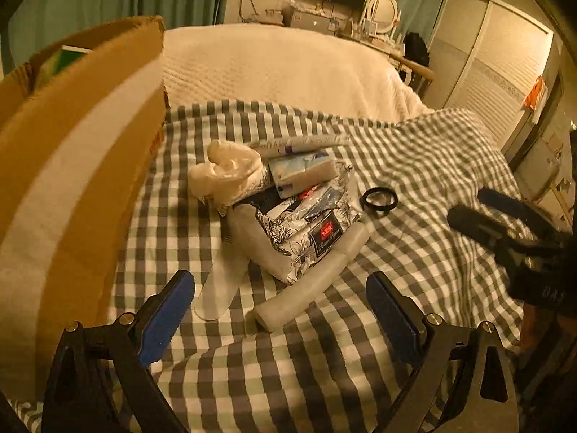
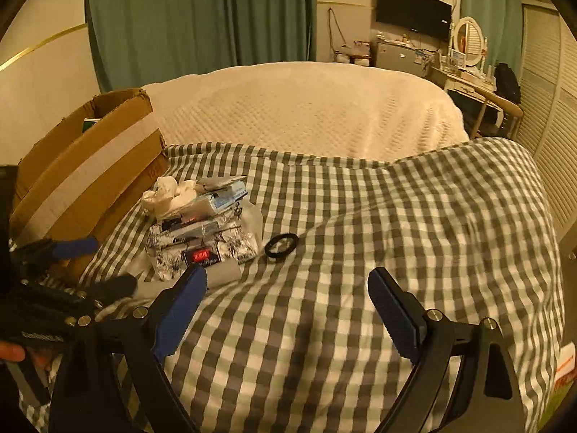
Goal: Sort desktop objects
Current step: 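Grasp the black ring with the right tool while the left tool grasps the white tube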
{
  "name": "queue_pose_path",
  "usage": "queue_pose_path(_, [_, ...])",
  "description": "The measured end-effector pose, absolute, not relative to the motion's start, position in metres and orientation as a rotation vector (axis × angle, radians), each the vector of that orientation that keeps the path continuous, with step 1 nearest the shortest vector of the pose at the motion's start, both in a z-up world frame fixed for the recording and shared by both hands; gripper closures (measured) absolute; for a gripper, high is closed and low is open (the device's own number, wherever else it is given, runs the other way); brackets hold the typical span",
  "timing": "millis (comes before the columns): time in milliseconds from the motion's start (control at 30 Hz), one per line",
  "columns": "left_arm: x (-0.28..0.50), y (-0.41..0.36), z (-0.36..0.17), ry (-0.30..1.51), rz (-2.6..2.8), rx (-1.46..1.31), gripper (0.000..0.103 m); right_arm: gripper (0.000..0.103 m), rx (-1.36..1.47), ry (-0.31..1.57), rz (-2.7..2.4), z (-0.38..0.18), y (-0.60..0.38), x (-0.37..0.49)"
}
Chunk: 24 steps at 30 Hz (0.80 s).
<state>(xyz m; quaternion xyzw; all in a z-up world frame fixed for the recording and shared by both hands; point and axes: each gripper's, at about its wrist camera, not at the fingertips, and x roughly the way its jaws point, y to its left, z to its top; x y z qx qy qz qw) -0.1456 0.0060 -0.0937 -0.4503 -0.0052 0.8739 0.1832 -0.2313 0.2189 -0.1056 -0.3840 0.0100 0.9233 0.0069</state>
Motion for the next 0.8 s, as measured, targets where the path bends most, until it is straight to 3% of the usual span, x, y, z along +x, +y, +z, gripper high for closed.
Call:
queue_pose_path(233, [-0.150, 0.027, -0.120, 0.105, 2.397, -1.354, 0.016, 0.012, -1.268, 0.004, 2.883, -0.119, 0.221, -0.270])
queue_pose_path(367, [-0.156, 0.035, -0.129, 0.102, 2.350, -1.387, 0.024, 0.024, -1.360, 0.031, 2.859, -0.136, 0.223, -0.289])
queue_pose_path(533, [-0.155, 0.038, -0.131, 0.115, 2.309, -1.394, 0.048, 0.055, -1.441, -0.013, 2.814, -0.158, 0.219, -0.310])
queue_pose_path(600, [-0.151, 0.039, -0.131, 0.125, 2.303, -1.384, 0.055, 0.087, -1.479, -0.031, 2.786, -0.167, 0.216, -0.313])
queue_pose_path(667, [-0.150, 0.037, -0.130, 0.121, 2.302, -1.385, 0.062, 0.097, -1.472, -0.073, 2.773, -0.171, 0.214, -0.308])
queue_pose_path(800, [-0.151, 0.030, -0.127, 0.106, 2.295, -1.388, 0.074, 0.099, -1.443, -0.020, 2.781, -0.165, 0.218, -0.289])
